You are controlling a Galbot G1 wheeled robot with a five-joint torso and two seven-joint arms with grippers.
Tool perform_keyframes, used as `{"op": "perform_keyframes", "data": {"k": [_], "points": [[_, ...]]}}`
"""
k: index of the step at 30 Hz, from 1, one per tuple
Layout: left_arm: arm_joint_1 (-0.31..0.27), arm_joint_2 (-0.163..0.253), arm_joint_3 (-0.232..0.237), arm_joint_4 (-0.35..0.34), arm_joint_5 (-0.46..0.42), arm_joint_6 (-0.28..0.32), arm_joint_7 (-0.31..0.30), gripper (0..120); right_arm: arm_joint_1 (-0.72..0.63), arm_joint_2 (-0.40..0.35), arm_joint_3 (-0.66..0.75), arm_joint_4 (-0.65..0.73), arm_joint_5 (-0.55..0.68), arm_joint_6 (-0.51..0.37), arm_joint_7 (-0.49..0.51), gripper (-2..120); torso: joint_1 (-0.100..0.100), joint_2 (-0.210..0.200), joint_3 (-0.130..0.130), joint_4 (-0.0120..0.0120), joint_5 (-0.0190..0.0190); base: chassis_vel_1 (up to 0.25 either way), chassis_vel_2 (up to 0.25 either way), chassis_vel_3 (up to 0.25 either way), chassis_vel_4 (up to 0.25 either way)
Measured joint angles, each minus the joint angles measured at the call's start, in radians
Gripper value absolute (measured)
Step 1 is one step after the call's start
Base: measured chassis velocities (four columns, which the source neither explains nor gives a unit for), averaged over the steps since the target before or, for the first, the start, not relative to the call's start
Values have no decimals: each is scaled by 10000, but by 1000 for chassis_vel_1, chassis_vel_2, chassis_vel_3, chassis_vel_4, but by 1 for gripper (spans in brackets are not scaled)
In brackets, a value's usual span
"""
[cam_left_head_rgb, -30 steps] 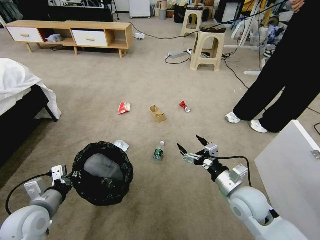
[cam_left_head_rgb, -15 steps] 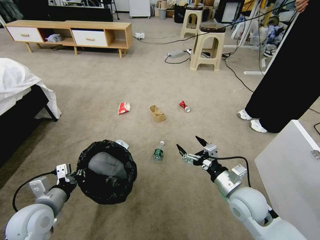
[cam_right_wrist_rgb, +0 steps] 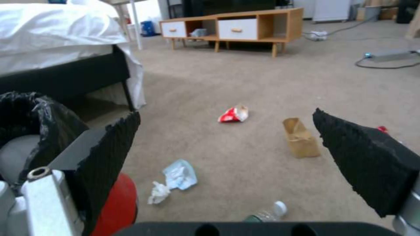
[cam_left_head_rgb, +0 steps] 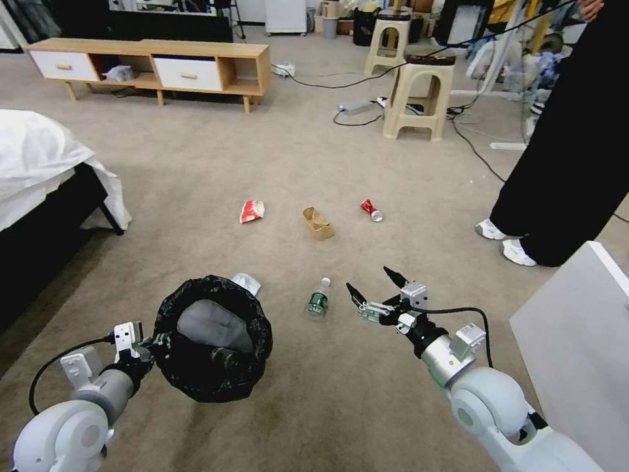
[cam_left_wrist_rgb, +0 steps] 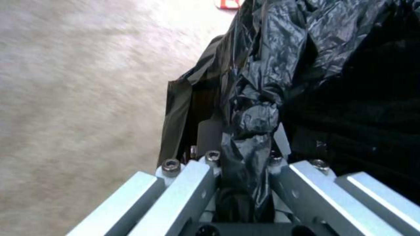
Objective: Pick up the trash bin, then pick up the garbage from the floor and place it into the trash bin.
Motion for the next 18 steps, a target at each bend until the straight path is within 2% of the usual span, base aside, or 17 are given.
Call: {"op": "perform_keyframes", "data": {"k": [3,7,18], "points": [[-18,-8,44,15,50,-59,-21,1,9,16,-5,-9,0,3,-6,100,0,0,0,2,-2,17,22,18,11],[-66,-8,83,39,71,-114,-56,1,17,20,7,-20,7,9,-9,100,0,0,0,-8,-1,0,0,0,0],[-95,-30,143,79,98,-192,-85,1,8,102,40,-53,6,25,55,100,0,0,0,-3,-1,0,0,0,0]]}}
